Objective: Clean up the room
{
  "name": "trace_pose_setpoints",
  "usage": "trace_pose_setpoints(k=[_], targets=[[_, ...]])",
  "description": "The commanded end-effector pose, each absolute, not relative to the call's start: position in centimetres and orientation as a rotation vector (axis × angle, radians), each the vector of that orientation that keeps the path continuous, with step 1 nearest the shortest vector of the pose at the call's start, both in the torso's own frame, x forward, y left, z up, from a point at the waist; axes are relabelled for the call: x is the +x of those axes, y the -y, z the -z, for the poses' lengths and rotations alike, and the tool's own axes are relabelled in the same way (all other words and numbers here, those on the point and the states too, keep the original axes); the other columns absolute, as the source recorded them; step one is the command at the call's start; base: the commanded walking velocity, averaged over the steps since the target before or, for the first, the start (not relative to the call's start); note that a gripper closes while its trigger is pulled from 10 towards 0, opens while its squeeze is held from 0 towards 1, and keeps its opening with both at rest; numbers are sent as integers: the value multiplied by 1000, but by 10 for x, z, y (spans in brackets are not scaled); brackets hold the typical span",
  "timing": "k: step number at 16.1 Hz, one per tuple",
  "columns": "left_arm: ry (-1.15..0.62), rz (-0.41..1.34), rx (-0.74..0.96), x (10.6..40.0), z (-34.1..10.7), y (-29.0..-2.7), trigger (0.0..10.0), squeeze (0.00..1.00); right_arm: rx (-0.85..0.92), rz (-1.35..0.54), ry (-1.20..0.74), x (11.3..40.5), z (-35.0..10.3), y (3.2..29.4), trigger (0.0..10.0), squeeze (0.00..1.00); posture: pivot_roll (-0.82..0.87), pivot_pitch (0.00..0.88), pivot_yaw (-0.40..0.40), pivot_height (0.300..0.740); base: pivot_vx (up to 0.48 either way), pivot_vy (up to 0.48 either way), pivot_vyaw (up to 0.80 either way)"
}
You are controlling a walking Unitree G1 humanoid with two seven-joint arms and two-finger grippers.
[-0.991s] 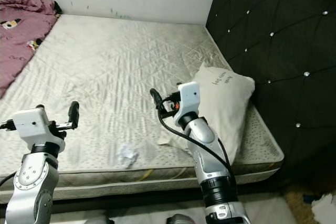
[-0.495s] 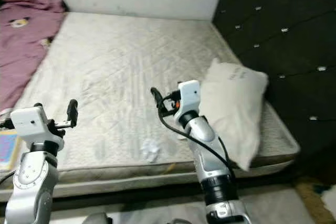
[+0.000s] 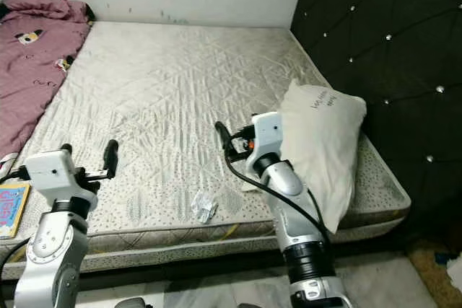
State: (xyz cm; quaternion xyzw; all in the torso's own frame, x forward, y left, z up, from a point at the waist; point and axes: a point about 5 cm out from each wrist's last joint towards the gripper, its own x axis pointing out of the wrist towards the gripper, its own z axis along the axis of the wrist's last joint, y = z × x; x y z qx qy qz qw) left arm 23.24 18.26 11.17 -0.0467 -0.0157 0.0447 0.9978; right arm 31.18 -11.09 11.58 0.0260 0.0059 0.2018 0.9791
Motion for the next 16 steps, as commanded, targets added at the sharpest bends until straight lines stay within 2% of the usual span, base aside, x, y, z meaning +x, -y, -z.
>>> trace_pose_setpoints(k=[1, 8, 16], targets=[[57, -76, -87, 232, -117, -182, 10000, 0, 48, -412, -12, 312, -117, 110, 10000, 0, 2, 0, -90, 740, 401, 0, 0], [7, -143, -77, 235, -111, -184, 10000, 0, 44, -413, -15, 312, -115, 112, 10000, 0, 9, 0, -94, 740, 0, 0, 0], [2, -134, -110, 235, -110, -185, 10000, 0, 47, -412, -16, 312, -115, 112, 10000, 0, 9, 0, -93, 740, 0, 477, 0]])
